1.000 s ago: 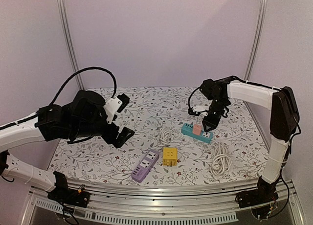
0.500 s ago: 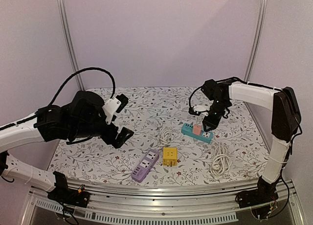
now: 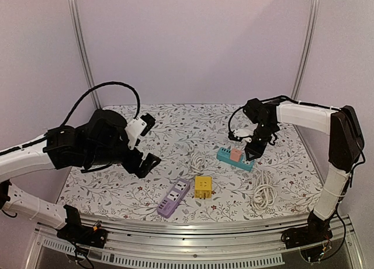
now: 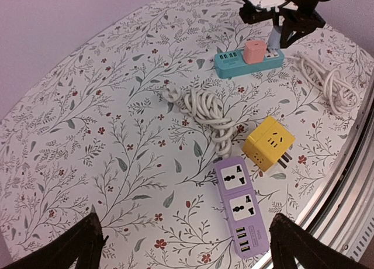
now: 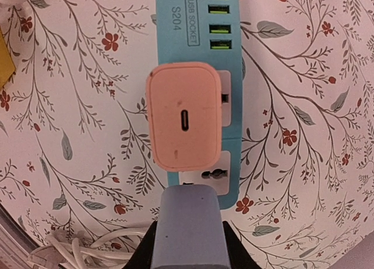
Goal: Insert the plug
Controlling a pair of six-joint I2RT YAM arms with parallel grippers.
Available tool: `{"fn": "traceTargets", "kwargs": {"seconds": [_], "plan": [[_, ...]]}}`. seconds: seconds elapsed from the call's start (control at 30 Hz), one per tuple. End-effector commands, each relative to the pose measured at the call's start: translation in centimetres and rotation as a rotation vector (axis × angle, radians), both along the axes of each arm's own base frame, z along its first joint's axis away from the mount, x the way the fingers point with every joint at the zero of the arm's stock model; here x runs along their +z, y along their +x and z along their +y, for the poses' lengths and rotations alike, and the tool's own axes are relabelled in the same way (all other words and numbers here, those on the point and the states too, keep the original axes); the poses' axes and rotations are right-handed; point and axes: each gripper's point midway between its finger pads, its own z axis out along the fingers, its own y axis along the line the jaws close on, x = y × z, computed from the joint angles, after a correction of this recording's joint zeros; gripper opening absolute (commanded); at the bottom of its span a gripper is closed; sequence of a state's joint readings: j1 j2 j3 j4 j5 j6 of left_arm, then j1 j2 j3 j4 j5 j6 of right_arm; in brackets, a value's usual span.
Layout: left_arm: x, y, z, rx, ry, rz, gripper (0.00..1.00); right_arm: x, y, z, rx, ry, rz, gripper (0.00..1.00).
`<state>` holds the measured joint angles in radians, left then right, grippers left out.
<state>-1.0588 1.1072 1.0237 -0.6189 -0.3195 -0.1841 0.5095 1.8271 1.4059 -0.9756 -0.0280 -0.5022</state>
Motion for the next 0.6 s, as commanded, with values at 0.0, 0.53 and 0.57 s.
{"fn": "traceTargets", "kwargs": {"seconds": [0.0, 0.53, 0.57], "plan": [[-0.3, 0.1, -0.1, -0.011, 0.015, 0.009, 1.00, -0.6, 0.5, 0.3, -0.011, 0.022, -0.012, 0.00], [-0.6, 0.0, 0.0, -0.012, 0.020, 0.016, 1.00, -3.1, -0.5, -0.4, 0.000, -0.017, 0.041, 0.00], [-0.6, 0.0, -0.1, -0.014, 0.023, 0.016, 1.00, -3.1, -0.6, -0.5, 0.001, -0.022, 0.042, 0.00]]}}
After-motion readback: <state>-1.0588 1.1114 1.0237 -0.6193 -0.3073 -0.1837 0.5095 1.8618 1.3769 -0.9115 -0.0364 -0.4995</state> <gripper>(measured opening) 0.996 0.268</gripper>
